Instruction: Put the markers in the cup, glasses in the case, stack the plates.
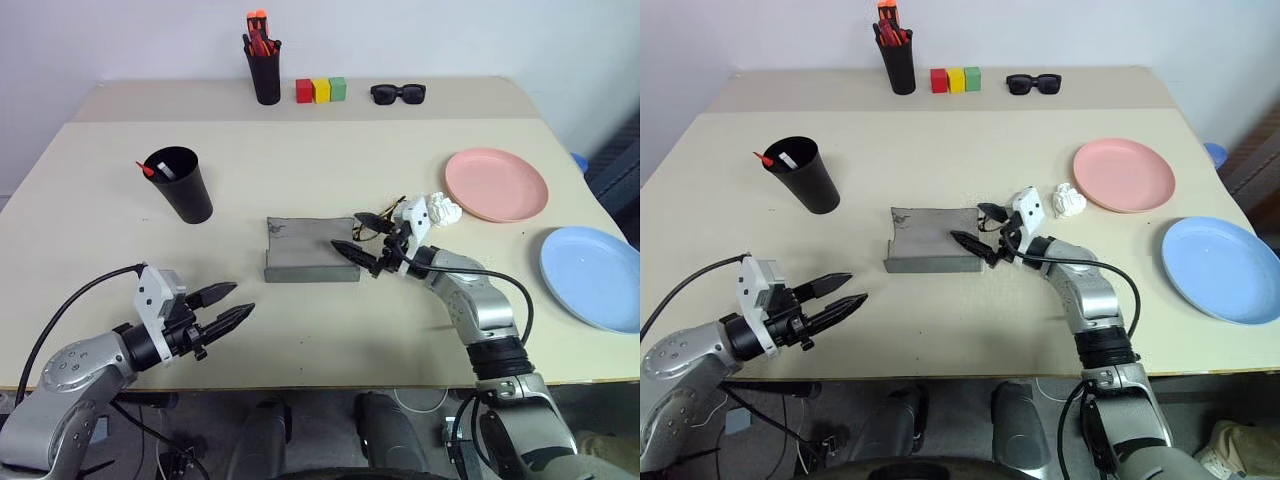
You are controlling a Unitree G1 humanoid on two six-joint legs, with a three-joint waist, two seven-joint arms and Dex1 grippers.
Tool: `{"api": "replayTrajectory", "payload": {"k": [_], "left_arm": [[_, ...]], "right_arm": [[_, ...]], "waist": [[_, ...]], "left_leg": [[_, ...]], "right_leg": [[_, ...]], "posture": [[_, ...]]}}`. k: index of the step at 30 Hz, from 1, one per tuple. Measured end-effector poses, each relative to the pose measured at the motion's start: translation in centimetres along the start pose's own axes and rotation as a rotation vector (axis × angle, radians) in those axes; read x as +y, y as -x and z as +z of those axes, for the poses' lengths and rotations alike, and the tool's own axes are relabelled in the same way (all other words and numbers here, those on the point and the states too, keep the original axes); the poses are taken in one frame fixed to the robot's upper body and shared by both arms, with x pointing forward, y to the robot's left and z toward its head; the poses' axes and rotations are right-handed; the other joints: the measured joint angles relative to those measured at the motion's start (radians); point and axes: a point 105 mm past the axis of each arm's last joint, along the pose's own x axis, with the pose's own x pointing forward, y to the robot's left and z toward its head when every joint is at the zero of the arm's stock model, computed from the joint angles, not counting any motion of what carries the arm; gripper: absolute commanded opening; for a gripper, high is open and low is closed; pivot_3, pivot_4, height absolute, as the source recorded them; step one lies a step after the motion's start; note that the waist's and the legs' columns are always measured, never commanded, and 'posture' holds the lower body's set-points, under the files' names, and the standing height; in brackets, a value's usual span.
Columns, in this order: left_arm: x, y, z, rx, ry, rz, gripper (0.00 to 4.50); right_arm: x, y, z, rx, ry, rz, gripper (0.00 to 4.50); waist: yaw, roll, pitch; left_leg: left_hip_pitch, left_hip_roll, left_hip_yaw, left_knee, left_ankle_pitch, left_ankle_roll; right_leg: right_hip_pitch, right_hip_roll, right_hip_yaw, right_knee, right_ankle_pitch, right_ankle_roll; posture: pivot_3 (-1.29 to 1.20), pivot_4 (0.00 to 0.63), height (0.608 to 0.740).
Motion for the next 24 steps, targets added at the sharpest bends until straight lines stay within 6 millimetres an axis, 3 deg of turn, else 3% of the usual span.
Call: {"api": "replayTrajectory", "payload": {"k": [7, 14, 24], "left_arm": [[0.3, -0.4, 0.2, -0.009, -0.003, -0.016, 2.53], [0.4, -0.5, 0.0, -0.006, 0.005, -0.018, 2.53], [0.3, -0.9, -0.1, -0.005, 0.01, -0.037, 2.53]], "right_arm": [[-1.9, 1.4, 0.9, -0.019, 0.085, -0.1, 4.46], [-4.5, 3.4, 2.4, 0.009, 0.425, -0.182, 4.46], [-7.1, 3.5, 4.6, 0.074, 0.876, -0.225, 4.46]], "waist": [[-0.001, 0.0, 0.0], [-0.001, 0.0, 0.0], [-0.002, 0.0, 0.0]], "left_leg": [[0.0, 0.0, 0.0, 0.0, 0.0, 0.0], [0.0, 0.0, 0.001, 0.0, 0.0, 0.0], [0.0, 0.0, 0.001, 0.0, 0.0, 0.0]], "right_leg": [[0.0, 0.0, 0.0, 0.0, 0.0, 0.0], [0.0, 0.0, 0.0, 0.0, 0.0, 0.0], [0.0, 0.0, 0.0, 0.0, 0.0, 0.0]], "posture": [[0.0, 0.15, 0.74], [0.0, 0.15, 0.74], [0.0, 0.15, 0.74]]}}
